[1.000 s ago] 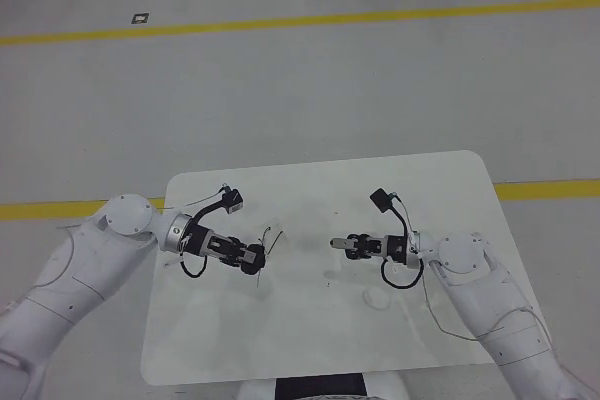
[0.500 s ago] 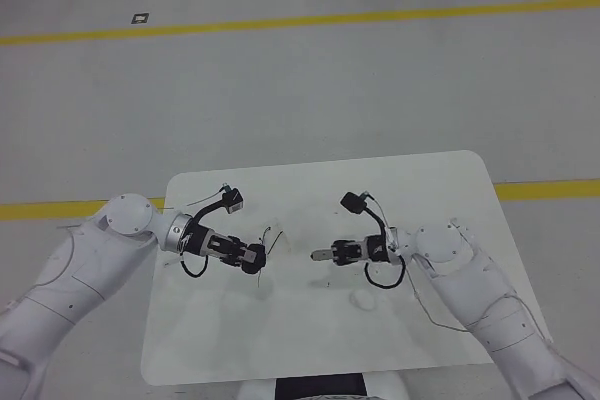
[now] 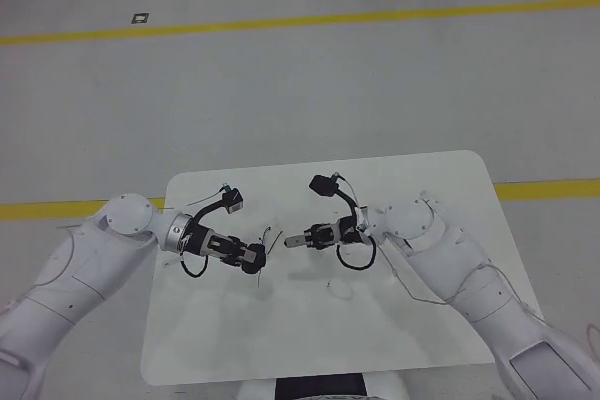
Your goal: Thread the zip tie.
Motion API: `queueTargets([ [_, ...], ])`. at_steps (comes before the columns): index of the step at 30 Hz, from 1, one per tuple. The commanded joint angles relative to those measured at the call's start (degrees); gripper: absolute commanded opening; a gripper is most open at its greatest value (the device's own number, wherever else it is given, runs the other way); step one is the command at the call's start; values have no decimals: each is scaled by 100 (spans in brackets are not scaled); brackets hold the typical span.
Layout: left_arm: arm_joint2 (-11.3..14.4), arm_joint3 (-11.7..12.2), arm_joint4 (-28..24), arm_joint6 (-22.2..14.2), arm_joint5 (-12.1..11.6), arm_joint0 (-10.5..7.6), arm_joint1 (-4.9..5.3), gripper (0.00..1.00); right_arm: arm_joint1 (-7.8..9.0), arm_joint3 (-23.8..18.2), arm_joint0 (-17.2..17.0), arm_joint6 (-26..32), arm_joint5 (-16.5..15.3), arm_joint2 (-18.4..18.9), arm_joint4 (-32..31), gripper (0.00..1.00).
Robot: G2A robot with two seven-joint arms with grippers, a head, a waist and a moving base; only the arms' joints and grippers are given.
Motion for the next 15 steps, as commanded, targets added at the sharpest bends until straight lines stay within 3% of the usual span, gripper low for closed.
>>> queueTargets([
  [1,0,0,0,0,0,0,0,0,1,-2,-2,6,1,0,-3,100],
  [4,0,0,0,0,0,0,0,0,1,-2,-2,6,1,0,-3,100],
  [8,0,0,0,0,0,0,0,0,-7,-12,-37,-195,-182,134,469,100],
  [15,0,0,0,0,0,0,0,0,-100,179,421,-185,-170,-13,791,100],
])
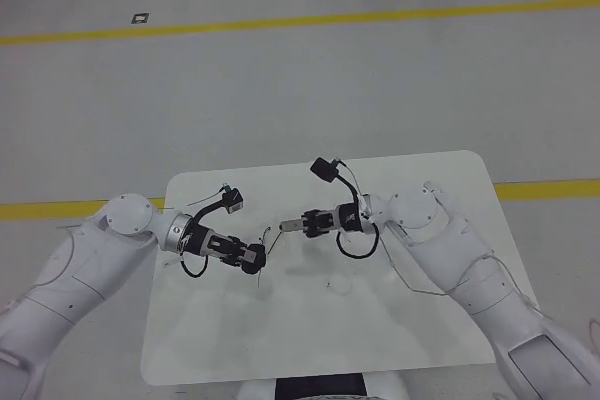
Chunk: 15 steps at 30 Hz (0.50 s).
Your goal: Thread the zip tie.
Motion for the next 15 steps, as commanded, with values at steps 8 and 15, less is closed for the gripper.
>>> queueTargets([
  [8,0,0,0,0,0,0,0,0,-75,215,318,-30,117,-171,40,100],
  [15,0,0,0,0,0,0,0,0,-85,90,339,-139,156,-210,-32,100],
])
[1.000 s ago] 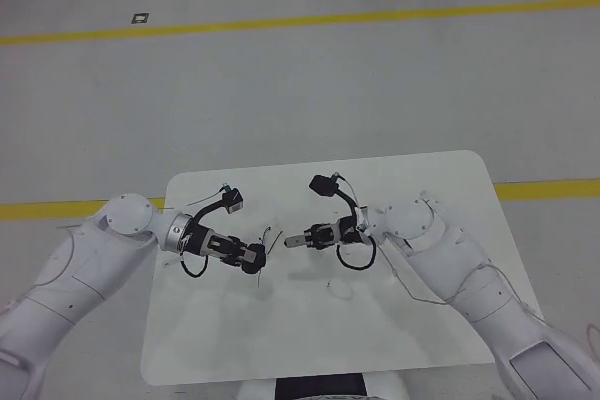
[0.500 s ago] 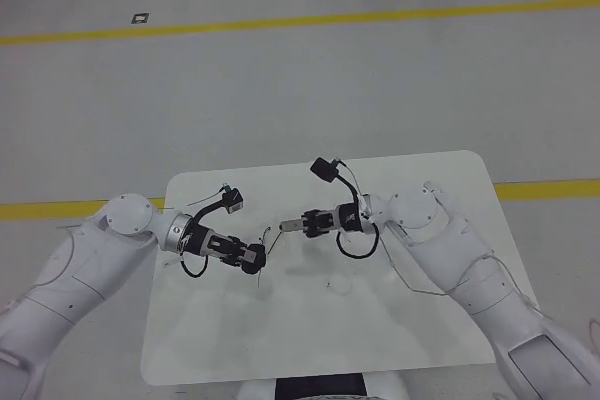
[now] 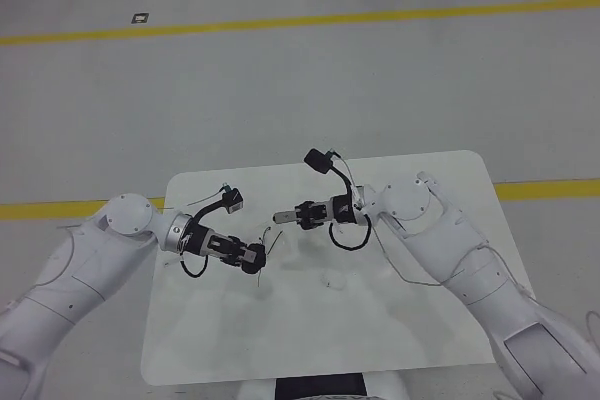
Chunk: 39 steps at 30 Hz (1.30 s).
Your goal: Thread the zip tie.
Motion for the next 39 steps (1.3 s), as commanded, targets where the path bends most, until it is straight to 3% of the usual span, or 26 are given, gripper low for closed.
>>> queueTargets([
  [1,0,0,0,0,0,0,0,0,-22,12,101,11,52,-54,-7,100],
  [7,0,0,0,0,0,0,0,0,-203,404,546,59,175,-459,207,100],
  [19,0,0,0,0,0,0,0,0,-201,302,434,14,111,-481,198,100],
  [21,0,0,0,0,0,0,0,0,-201,286,436,53,138,-507,140,63],
  [22,0,0,0,0,0,0,0,0,-204,273,435,55,145,-520,125,49],
  [31,0,0,0,0,0,0,0,0,-223,225,409,8,191,-592,32,30],
  [39,0,0,0,0,0,0,0,0,-239,194,418,-29,176,-616,-22,25],
])
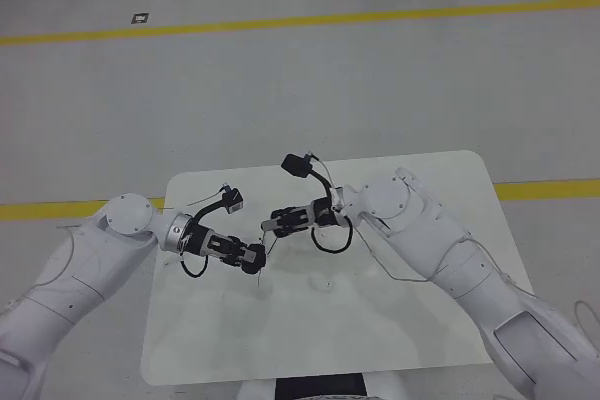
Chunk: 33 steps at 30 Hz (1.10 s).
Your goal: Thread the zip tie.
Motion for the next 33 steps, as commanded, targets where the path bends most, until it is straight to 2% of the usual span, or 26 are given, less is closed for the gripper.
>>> queueTargets([
  [1,0,0,0,0,0,0,0,0,-5,-20,5,-2,-10,-10,-15,26],
  [9,0,0,0,0,0,0,0,0,-19,-80,16,14,-64,-30,-45,27],
  [15,0,0,0,0,0,0,0,0,-33,-104,37,47,-84,-70,-97,20],
  [24,0,0,0,0,0,0,0,0,-38,-167,21,53,-177,-71,-127,25],
  [33,0,0,0,0,0,0,0,0,-42,-225,15,121,-221,-104,-213,24],
])
